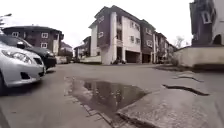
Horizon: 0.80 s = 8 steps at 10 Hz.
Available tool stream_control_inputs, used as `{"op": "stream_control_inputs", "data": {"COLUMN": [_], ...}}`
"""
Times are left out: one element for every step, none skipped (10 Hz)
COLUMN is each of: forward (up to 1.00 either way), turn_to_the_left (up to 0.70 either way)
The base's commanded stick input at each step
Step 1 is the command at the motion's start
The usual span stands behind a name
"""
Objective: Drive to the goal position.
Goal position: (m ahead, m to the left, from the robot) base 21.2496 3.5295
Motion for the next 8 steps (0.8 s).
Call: {"op": "stream_control_inputs", "data": {"forward": [0.00, 0.00, 0.00, 0.00, 0.00, 0.00, 0.00, 0.00], "turn_to_the_left": [0.00, 0.00, 0.00, 0.00, 0.00, 0.00, 0.00, 0.00]}}
